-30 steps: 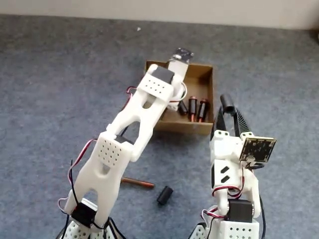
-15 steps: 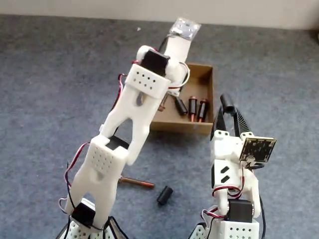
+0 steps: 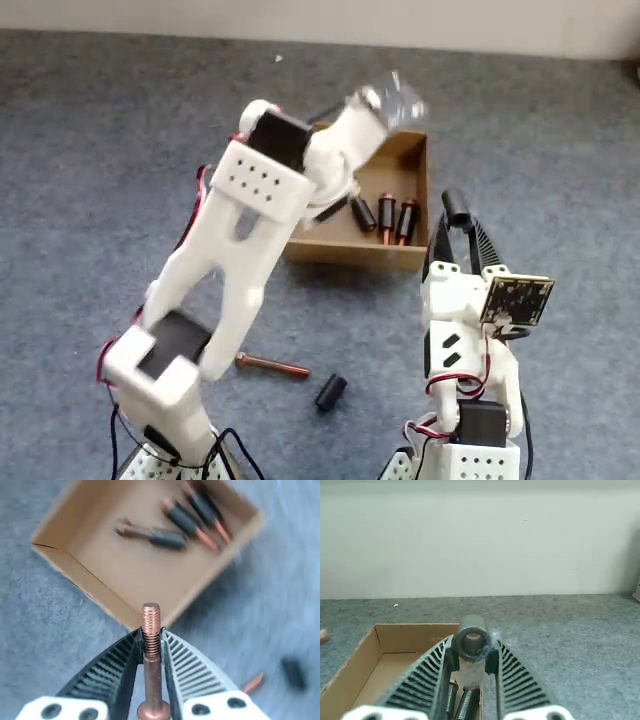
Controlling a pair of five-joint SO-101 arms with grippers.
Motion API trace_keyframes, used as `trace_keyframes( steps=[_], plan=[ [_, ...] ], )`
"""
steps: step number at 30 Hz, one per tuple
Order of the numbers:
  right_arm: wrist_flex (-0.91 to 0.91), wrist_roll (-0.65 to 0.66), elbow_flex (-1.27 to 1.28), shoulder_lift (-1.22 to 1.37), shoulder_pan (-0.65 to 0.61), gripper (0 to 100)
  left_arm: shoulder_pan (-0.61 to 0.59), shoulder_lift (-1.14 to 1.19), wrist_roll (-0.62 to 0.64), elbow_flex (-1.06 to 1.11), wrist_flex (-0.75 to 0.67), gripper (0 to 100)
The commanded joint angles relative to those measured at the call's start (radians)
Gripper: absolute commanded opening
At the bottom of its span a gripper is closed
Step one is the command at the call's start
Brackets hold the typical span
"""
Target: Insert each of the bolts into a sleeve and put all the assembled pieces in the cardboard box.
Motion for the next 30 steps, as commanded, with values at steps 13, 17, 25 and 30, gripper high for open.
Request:
trace_keyframes(
  steps=[13, 17, 25, 30],
  plan=[
    [-0.036, -0.003, -0.062, -0.018, 0.005, 0.4, -0.094, -0.549, -0.841, 1.067, -0.169, 1],
    [-0.036, -0.002, -0.062, -0.018, 0.005, 0.4, -0.180, -0.564, -1.060, 1.165, -0.224, 7],
    [-0.036, 0.000, -0.064, -0.018, 0.005, 0.4, -0.343, -0.572, -0.999, 1.171, -0.334, 20],
    [-0.038, 0.000, -0.064, -0.018, 0.005, 0.4, -0.429, -0.572, -0.827, 1.173, -0.338, 20]
  ],
)
